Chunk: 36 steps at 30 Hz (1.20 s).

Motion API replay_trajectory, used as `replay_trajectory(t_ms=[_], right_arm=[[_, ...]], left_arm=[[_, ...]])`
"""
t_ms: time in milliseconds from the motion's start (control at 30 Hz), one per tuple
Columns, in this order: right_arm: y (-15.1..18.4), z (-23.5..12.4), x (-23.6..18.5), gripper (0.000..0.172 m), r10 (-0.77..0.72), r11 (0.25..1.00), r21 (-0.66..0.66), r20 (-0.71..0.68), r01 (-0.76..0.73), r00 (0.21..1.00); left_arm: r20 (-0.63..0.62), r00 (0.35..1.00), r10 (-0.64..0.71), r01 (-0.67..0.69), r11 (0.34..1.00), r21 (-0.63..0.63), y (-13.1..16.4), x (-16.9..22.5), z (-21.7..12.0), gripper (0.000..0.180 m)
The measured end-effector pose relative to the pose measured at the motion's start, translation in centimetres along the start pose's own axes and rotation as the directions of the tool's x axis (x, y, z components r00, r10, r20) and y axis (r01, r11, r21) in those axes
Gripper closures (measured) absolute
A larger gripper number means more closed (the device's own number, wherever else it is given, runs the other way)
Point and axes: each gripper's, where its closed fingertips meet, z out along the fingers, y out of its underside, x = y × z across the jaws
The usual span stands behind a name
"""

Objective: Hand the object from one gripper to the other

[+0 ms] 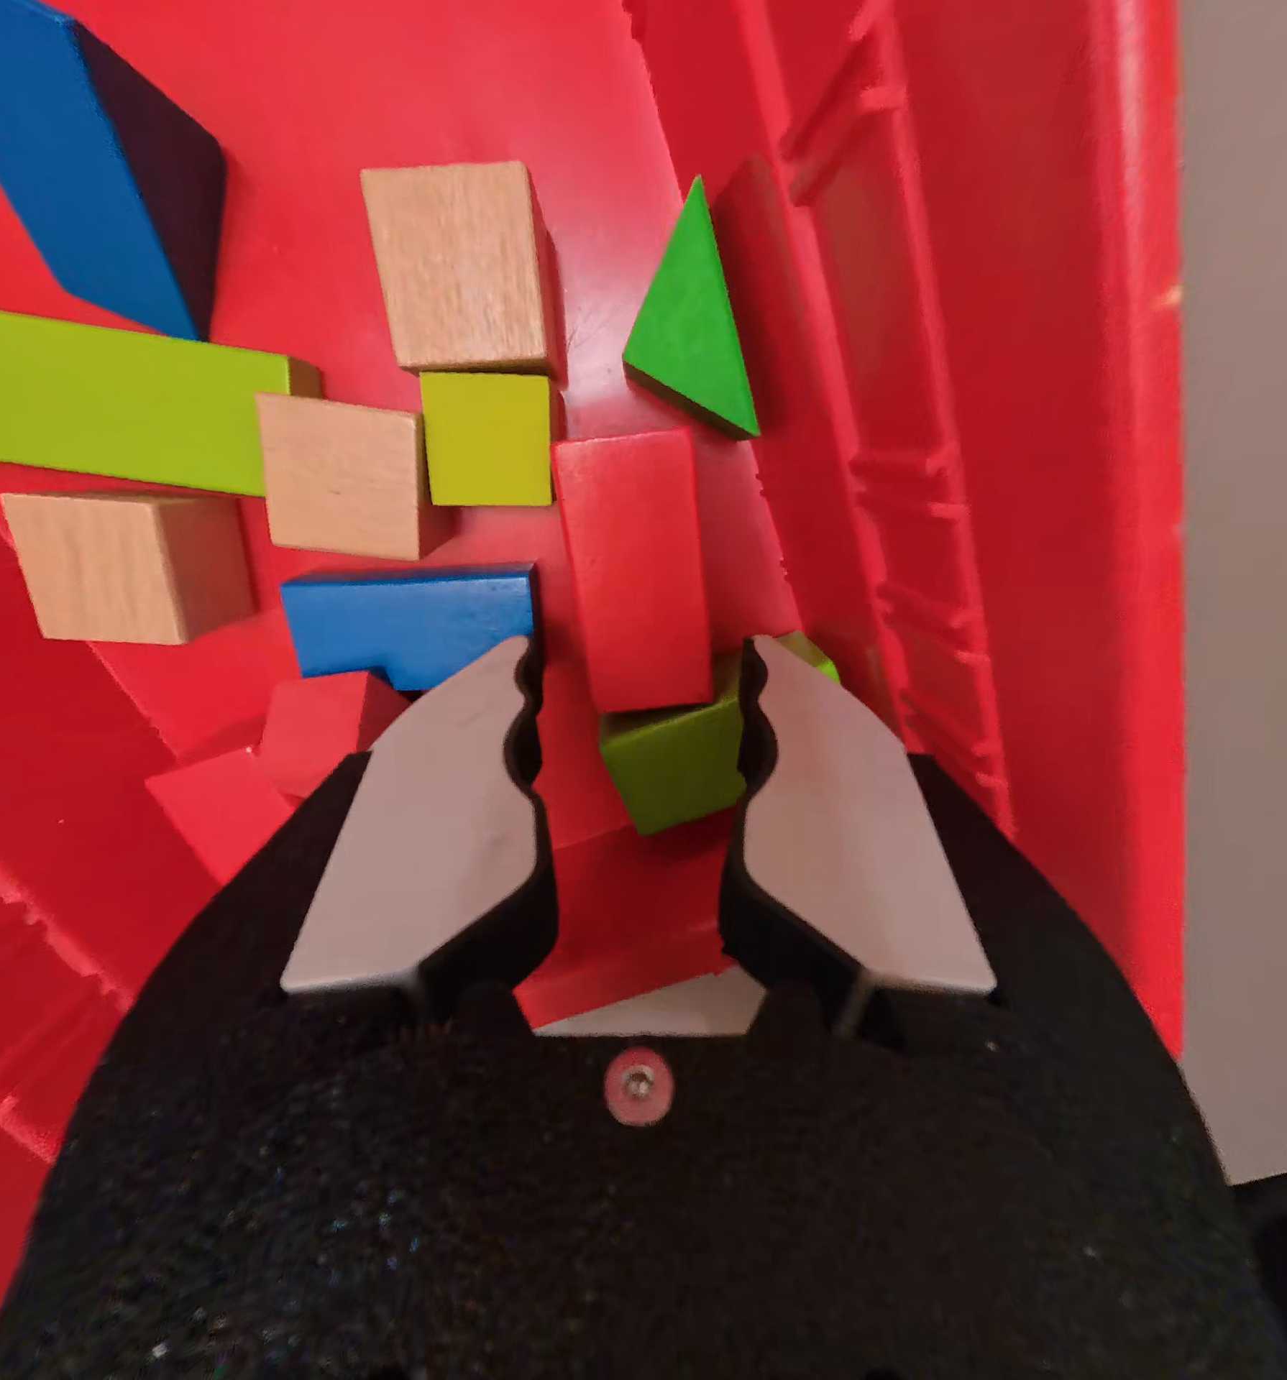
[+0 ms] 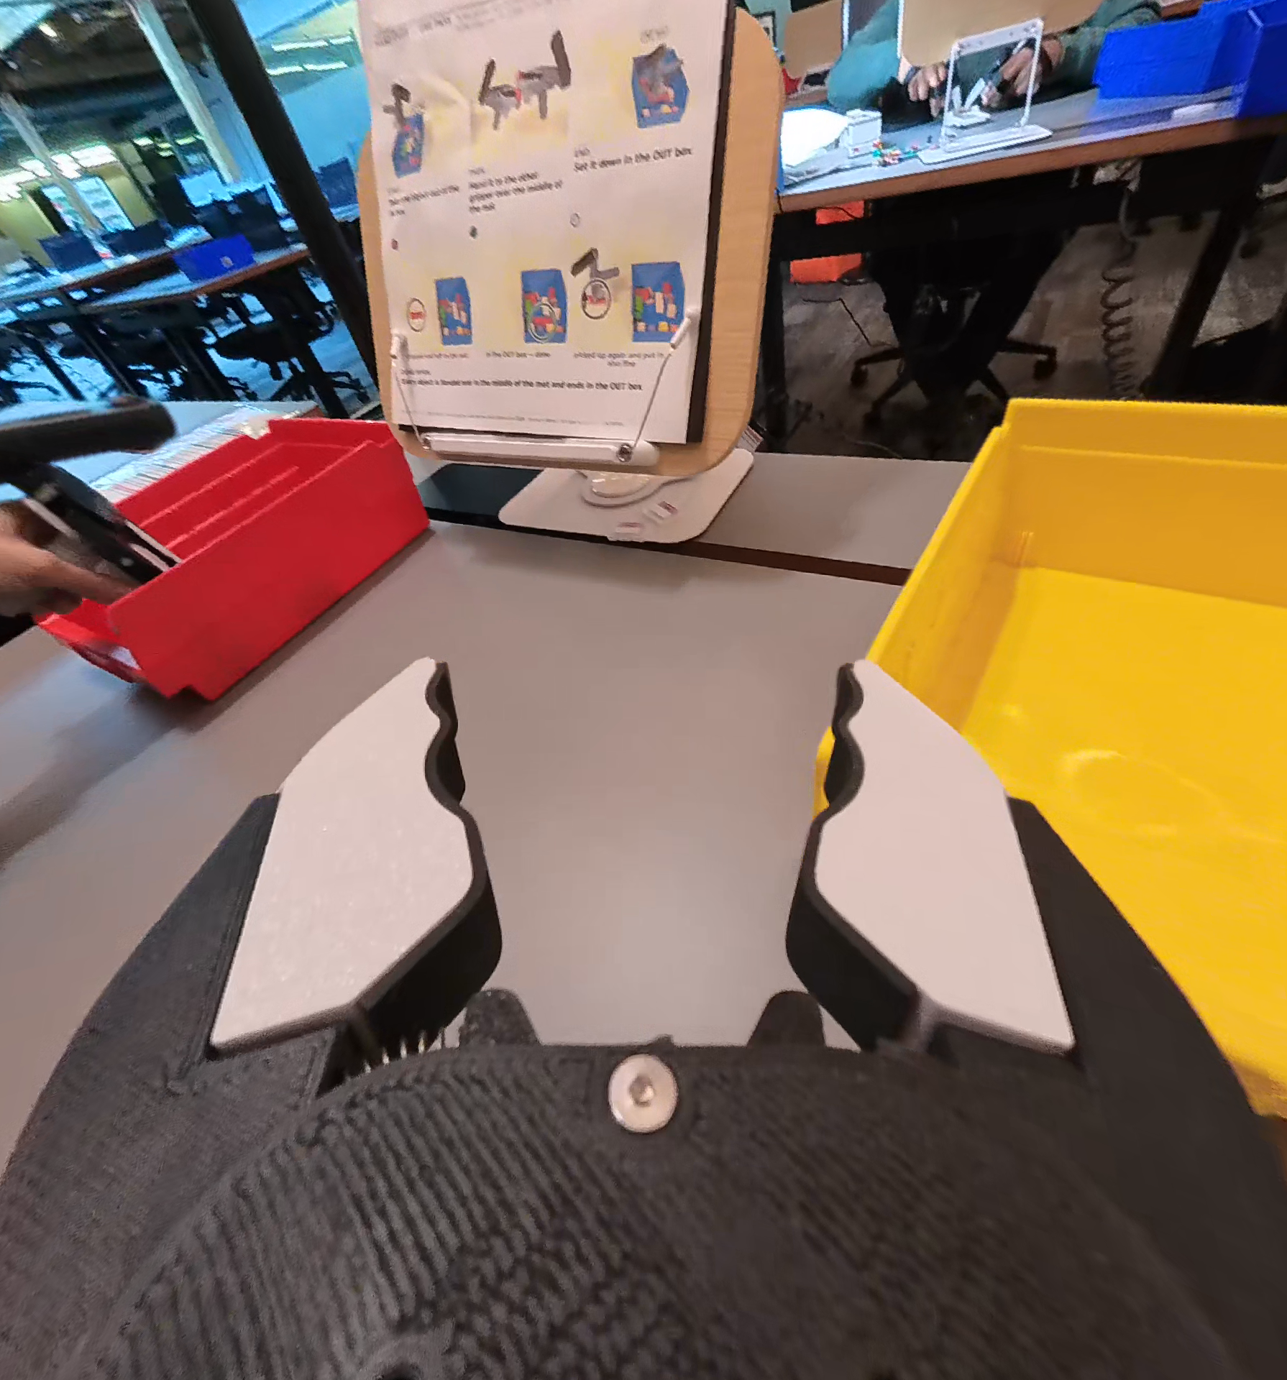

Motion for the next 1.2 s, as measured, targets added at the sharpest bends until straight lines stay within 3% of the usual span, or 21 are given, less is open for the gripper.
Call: replay_trajectory(t_ms=[133, 333, 500, 600, 667, 800, 967, 1067, 1200], right_arm=[[-0.2, 0.4, -1.0, 0.075, -0.013, 1.0, 0.008, 0.035, 0.013, 0.999], [-0.2, 0.8, -2.2, 0.075, -0.023, 1.0, 0.007, 0.068, 0.023, 0.997], [-0.7, 0.9, -3.7, 0.076, -0.034, 0.999, 0.027, 0.112, 0.031, 0.993], [-1.0, 1.2, -5.6, 0.076, -0.044, 0.998, 0.05, 0.182, 0.035, 0.982], [-1.3, 1.5, -7.4, 0.077, -0.04, 0.997, 0.072, 0.254, 0.022, 0.966], [-1.5, 2.0, -12.6, 0.082, -0.063, 0.994, 0.109, 0.458, 0.014, 0.887], [-1.6, 1.4, -18.9, 0.077, -0.024, 0.991, 0.11, 0.688, -0.072, 0.726], [-1.3, 1.0, -21.6, 0.078, -0.007, 0.991, 0.092, 0.763, -0.097, 0.646], [-1.0, 0.3, -23.8, 0.096, 0.022, 0.991, 0.056, 0.832, -0.124, 0.555]], left_arm=[[-0.004, 1.0, -0.03, 0.03, 0.999, -0.041, 0.2, -0.1, 0.5, 0.148], [-0.035, 0.998, -0.057, 0.056, 0.998, -0.029, 0.5, 0.0, 0.7, 0.147], [-0.063, 0.995, -0.08, 0.093, 0.968, 0.232, -0.5, 0.2, -3.7, 0.147], [-0.127, 0.988, -0.082, 0.13, 0.89, 0.438, -0.6, 1.1, -8.2, 0.147], [-0.227, 0.974, -0.006, 0.138, 0.81, 0.57, -0.6, 3.4, -11.3, 0.147], [-0.414, 0.868, 0.274, 0.151, 0.649, 0.746, 0.2, 10.7, -16.3, 0.147], [-0.481, 0.631, 0.608, 0.146, 0.517, 0.844, 2.3, 20.8, -18.9, 0.147], [-0.481, 0.491, 0.726, 0.168, 0.463, 0.87, 3.2, 25.6, -19.3, 0.147], [-0.447, 0.418, 0.791, 0.149, 0.426, 0.892, 3.7, 29.7, -18.7, 0.147]])
